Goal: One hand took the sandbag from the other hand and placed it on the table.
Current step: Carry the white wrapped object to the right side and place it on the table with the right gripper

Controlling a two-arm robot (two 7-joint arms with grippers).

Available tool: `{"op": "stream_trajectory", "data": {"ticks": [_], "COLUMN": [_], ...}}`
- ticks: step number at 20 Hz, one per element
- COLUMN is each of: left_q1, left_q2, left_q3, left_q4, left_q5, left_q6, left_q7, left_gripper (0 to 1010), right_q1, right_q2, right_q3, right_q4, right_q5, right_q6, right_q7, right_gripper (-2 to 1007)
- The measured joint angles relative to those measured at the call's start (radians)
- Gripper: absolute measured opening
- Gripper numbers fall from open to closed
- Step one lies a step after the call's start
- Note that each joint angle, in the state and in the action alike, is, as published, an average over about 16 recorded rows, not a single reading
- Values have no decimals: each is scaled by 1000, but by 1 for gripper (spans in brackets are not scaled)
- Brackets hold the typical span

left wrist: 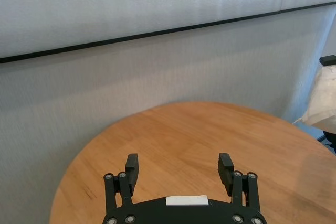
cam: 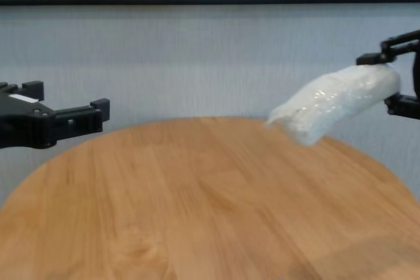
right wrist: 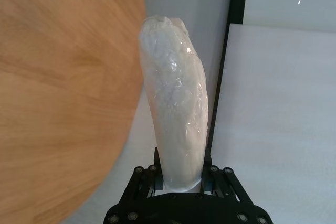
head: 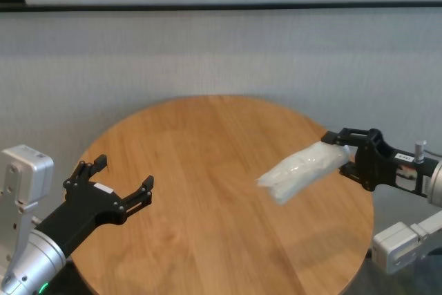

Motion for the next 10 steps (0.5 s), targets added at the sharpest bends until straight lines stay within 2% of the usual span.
{"op": "stream_trajectory", "data": {"ticks": [5, 10], "left_q1": [0, 0], "left_q2": [0, 1], "left_q3": [0, 0], "left_q4": [0, 0], "left_q5": [0, -1], "left_q6": [0, 0], "left_q7": [0, 0], "left_gripper": [1002, 1002], "right_q1": [-15, -22], "right_q2": [18, 20], "right_q3": [29, 46], "right_q4": [10, 31], "right_q5": [9, 11], "right_q6": [20, 32], "right_q7": [11, 21], "right_gripper": [379, 379]}}
